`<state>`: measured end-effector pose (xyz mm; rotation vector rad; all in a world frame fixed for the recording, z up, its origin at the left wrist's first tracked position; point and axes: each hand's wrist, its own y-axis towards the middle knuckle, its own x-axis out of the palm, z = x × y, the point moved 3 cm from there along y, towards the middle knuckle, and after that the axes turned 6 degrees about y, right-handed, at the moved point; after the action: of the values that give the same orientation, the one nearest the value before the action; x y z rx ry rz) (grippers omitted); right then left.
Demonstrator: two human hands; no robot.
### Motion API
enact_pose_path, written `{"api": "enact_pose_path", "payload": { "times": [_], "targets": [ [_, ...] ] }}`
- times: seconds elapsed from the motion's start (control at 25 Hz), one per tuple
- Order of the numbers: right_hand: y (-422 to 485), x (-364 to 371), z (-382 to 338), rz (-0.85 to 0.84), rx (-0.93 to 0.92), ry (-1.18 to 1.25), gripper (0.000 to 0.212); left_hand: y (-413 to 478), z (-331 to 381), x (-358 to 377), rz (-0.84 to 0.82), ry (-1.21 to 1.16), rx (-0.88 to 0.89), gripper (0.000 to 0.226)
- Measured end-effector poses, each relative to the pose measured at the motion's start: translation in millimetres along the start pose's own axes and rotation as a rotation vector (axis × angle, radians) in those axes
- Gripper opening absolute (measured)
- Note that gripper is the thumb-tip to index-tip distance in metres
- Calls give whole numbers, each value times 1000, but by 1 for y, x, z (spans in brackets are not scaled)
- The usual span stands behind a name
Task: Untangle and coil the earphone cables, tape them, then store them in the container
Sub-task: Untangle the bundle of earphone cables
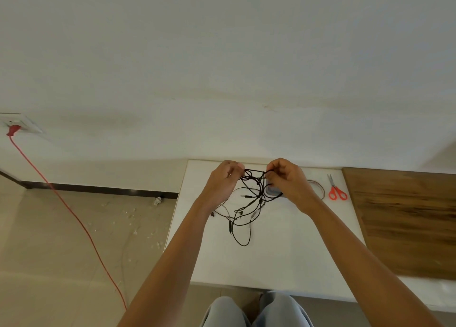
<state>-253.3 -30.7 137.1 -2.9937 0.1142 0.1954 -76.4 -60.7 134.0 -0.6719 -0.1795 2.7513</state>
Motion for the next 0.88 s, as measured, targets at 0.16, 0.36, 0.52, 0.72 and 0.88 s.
{"api": "enact_pose_path", "payload": {
  "times": [0.16,0.36,0.52,0.72,0.88],
  "targets": [
    [4,-3,0,147,41,52,7,3,-7,1,-84,-197,-89,37],
    [5,-4,1,277,92,183,12,3,-5,-6,75,-491,-70,19],
    [7,-5,8,244,222,390,17,4,0,-4,82,-573,-105,18],
    [-12,0,-8,298,-149,-108,23,3,0,1,83,-546,-137,21],
    [-7,12,-8,35,-184,-229,25,3,0,2,-9,-481,-46,15]
  ]
}}
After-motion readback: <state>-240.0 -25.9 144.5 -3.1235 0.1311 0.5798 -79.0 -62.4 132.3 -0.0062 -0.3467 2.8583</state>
